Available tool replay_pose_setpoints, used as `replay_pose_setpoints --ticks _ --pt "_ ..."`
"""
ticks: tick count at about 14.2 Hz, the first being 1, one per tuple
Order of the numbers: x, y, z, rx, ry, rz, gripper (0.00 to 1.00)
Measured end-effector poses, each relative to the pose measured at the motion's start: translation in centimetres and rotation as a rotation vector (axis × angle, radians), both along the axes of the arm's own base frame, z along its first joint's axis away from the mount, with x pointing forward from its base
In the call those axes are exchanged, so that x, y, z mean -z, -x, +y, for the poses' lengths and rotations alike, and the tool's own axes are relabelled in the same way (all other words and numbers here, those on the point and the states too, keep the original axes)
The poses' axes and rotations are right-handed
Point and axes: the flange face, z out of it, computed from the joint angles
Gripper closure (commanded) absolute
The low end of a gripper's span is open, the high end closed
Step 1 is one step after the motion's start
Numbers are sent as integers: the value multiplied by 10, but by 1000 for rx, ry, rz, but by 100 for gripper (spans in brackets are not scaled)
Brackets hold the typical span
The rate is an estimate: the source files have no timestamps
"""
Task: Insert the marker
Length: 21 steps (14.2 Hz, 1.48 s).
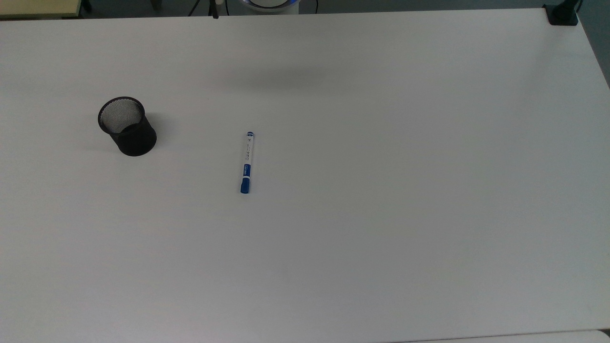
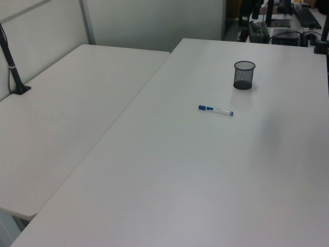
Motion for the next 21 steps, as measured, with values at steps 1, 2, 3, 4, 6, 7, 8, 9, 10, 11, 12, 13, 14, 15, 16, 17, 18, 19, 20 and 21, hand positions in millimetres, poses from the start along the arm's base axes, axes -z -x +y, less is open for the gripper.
replay_pose_setpoints --ticks 1,2,3,4,6,7,8,9,10,11,12,13,14,15,16,17,18,19,20,21 --pt "1 0 0 -1 0 1 0" --pt "1 0 0 -2 0 1 0" --pt "1 0 1 -3 0 1 0" --pt "1 -1 2 -4 0 1 0" --pt "1 -1 2 -5 0 2 0" --pt "1 -1 2 -5 0 2 0" --pt "1 -1 2 -5 0 2 0" --pt "1 -1 2 -5 0 3 0" --pt "1 -1 2 -5 0 3 0" --pt "2 -1 2 -5 0 3 0" --pt "2 -1 2 -8 1 3 0" --pt "2 -1 2 -20 1 4 0" --pt "4 -2 2 -52 3 8 0" --pt "8 -4 2 -114 7 15 0" --pt "13 -6 2 -169 10 23 0" --pt "20 -11 1 -216 12 30 0" --pt "31 -19 2 -247 16 28 0" --pt "44 -31 4 -267 22 12 0" --pt "66 -51 11 -284 29 -11 0" --pt "82 -62 17 -288 30 -16 0"
